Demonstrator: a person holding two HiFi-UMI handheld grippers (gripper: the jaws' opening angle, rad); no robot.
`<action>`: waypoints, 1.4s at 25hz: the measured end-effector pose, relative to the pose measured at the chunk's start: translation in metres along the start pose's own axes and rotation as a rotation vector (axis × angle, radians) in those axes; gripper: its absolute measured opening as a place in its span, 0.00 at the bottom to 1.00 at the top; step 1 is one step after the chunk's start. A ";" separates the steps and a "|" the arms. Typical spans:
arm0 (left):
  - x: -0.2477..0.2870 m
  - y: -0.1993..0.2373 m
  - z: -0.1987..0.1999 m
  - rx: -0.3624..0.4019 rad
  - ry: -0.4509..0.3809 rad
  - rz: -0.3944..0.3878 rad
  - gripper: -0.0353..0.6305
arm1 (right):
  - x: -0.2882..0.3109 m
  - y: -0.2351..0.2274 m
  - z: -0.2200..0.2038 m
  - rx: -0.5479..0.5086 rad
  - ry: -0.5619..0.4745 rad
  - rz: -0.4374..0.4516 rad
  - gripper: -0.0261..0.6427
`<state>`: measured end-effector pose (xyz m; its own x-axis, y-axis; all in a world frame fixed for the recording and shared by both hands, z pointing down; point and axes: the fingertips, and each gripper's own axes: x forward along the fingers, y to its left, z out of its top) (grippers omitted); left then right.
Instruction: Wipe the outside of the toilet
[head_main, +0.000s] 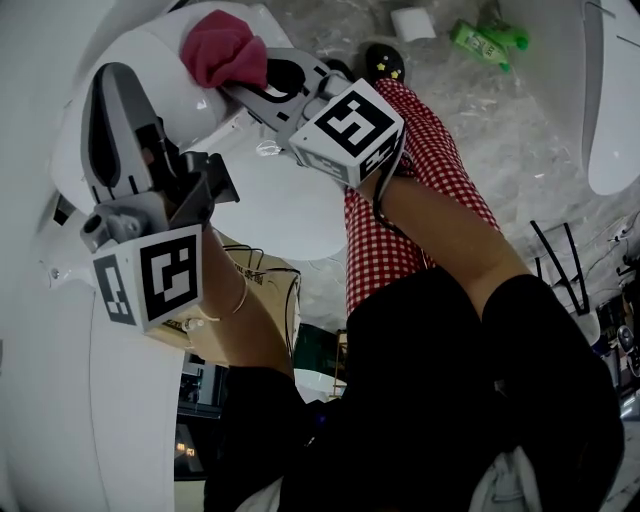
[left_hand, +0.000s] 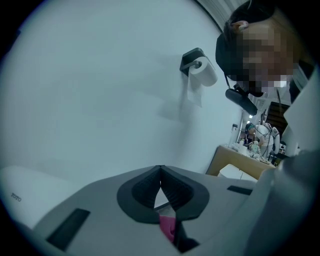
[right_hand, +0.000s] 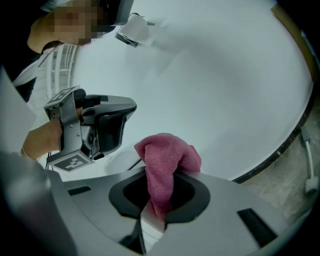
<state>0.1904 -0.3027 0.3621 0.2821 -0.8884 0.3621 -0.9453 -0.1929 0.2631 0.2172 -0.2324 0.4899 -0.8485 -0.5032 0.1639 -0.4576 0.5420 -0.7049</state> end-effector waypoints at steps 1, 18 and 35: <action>0.000 -0.001 -0.001 -0.002 0.000 0.001 0.06 | 0.000 -0.004 -0.002 0.004 0.004 -0.005 0.15; -0.007 -0.003 -0.005 -0.023 -0.005 0.000 0.06 | 0.006 -0.054 -0.048 -0.031 0.127 -0.104 0.15; -0.011 0.004 -0.008 -0.030 -0.004 0.007 0.06 | 0.017 -0.098 -0.088 -0.120 0.354 -0.211 0.15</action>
<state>0.1846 -0.2905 0.3660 0.2752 -0.8913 0.3603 -0.9418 -0.1747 0.2872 0.2242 -0.2352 0.6228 -0.7623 -0.3609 0.5372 -0.6409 0.5368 -0.5487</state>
